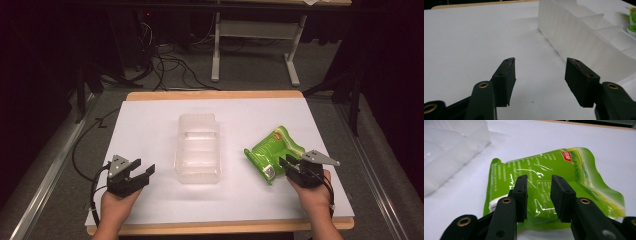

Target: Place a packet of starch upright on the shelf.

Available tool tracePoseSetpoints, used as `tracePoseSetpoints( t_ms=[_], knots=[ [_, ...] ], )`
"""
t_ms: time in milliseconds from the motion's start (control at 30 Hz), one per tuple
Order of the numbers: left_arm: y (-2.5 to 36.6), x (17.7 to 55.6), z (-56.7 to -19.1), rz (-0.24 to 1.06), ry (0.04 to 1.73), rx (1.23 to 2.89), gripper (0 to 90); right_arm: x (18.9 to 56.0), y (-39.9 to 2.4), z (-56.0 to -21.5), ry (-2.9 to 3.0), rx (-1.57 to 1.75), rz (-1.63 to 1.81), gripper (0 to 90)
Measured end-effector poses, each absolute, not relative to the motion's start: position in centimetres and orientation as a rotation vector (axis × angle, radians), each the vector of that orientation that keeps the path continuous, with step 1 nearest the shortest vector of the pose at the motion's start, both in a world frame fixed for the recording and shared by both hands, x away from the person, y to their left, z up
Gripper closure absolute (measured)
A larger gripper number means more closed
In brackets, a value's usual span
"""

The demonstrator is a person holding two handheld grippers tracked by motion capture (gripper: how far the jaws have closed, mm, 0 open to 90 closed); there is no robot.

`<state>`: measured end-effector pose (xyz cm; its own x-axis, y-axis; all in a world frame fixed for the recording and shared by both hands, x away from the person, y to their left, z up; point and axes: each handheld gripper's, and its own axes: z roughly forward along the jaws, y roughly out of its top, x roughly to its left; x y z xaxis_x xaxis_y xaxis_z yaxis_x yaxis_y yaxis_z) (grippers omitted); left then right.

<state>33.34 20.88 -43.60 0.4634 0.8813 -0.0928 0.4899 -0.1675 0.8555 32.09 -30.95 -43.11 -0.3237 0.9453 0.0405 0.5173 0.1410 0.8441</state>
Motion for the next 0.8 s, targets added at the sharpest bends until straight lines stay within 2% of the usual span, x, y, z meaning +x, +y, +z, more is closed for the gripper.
tracePoseSetpoints(
  t_ms=[467, 600, 767, 800],
  knots=[
    [20.2, 33.5, -44.1, 0.534, 1.156, 1.872, 41.1, 32.2, -31.4, -42.9, 1.91, 1.385, 1.102, 64.5],
    [20.0, 33.5, -44.2, 0.537, 1.15, 1.887, 41.1, 32.2, -31.0, -42.8, 1.912, 1.362, 1.106, 68.9],
    [19.9, 33.5, -44.1, 0.541, 1.142, 1.89, 41.1, 32.7, -30.2, -42.7, 1.923, 1.349, 1.11, 70.2],
    [20.0, 33.4, -44.1, 0.542, 1.14, 1.892, 41.0, 33.0, -29.9, -42.5, 1.918, 1.348, 1.109, 73.0]
  ],
)
